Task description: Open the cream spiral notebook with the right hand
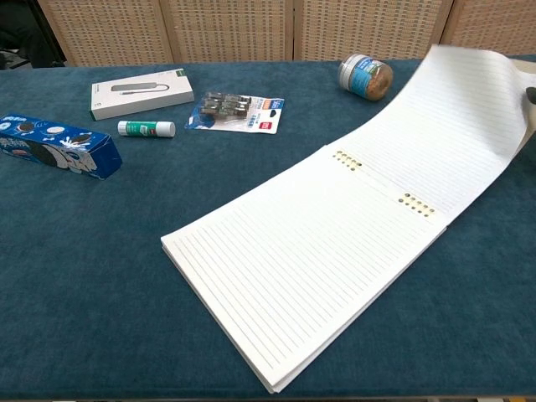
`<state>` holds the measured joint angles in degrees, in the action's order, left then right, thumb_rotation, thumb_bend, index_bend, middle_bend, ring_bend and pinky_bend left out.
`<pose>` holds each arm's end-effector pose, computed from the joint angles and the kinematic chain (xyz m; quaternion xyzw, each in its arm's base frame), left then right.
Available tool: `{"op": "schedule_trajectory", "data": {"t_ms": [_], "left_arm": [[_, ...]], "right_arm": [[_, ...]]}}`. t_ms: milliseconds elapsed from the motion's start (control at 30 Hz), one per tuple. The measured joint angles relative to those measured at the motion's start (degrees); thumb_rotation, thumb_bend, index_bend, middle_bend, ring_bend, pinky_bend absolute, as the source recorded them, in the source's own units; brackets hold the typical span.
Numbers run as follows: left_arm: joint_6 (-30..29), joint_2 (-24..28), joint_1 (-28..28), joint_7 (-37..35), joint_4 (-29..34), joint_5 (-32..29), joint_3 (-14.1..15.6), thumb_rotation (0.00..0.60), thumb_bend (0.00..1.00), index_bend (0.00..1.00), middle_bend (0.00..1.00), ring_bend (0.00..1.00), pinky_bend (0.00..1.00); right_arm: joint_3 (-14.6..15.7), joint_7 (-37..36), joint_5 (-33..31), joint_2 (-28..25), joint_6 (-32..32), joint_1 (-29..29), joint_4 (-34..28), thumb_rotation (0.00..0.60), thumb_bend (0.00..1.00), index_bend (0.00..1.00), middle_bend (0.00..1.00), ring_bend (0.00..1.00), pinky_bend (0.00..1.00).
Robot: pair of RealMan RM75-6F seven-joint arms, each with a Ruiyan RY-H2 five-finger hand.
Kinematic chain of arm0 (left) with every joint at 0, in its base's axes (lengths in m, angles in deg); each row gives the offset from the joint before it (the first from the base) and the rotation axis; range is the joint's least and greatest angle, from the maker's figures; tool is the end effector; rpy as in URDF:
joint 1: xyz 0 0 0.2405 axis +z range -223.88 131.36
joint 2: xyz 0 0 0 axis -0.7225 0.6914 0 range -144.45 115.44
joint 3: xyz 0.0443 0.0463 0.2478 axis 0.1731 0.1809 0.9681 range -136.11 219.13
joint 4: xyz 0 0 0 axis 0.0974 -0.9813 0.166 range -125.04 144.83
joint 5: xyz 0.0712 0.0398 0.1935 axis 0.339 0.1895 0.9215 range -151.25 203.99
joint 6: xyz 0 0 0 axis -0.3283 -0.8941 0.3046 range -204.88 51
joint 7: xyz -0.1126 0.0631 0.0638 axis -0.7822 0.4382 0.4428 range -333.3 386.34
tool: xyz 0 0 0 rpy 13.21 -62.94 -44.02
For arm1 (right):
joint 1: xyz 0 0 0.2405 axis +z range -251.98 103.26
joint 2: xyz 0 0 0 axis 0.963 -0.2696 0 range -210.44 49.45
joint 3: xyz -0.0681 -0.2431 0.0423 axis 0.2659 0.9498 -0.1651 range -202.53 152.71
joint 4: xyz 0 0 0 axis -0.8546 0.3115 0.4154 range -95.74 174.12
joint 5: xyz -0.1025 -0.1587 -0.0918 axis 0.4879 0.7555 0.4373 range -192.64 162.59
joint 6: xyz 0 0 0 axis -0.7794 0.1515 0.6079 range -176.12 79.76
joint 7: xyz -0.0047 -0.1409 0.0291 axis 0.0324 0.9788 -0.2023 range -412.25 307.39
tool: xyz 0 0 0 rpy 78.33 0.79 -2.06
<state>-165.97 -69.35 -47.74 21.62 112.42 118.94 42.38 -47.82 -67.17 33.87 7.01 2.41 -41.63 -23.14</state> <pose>-0.2825 0.1480 0.1876 -0.5947 -0.4111 -0.4220 0.5470 -0.3032 -0.3943 0.0787 0.3881 -0.6084 0.4614 0.5161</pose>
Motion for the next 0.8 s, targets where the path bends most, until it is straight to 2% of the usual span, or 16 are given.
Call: {"op": "schedule_trajectory", "data": {"t_ms": [200, 500, 700, 800], "left_arm": [[-0.5, 0.1, 0.2, -0.4, -0.1, 0.0, 0.0, 0.600, 0.00, 0.00, 0.00, 0.00, 0.00], [-1.0, 0.2, 0.4, -0.9, -0.3, 0.4, 0.0, 0.600, 0.00, 0.00, 0.00, 0.00, 0.00], [-2.5, -0.2, 1.0, -0.4, -0.6, 0.3, -0.2, 0.600, 0.00, 0.00, 0.00, 0.00, 0.00], [-3.0, -0.5, 1.2, 0.3, -0.6, -0.2, -0.6, 0.600, 0.00, 0.00, 0.00, 0.00, 0.00]], "right_arm": [[0.4, 1.5, 2.5, -0.1, 3.0, -0.3, -0.6, 0.600, 0.20, 0.00, 0.00, 0.00, 0.00], [2.1, 0.4, 11.8, -3.6, 9.1, -2.4, -6.4, 0.600, 0.19, 0.00, 0.00, 0.00, 0.00], [7.2, 0.2, 25.1, -7.5, 17.0, -5.3, -8.8, 0.600, 0.14, 0.00, 0.00, 0.00, 0.00], [10.2, 0.5, 32.3, -9.3, 23.3, -7.4, -9.6, 0.600, 0.06, 0.00, 0.00, 0.00, 0.00]]}}
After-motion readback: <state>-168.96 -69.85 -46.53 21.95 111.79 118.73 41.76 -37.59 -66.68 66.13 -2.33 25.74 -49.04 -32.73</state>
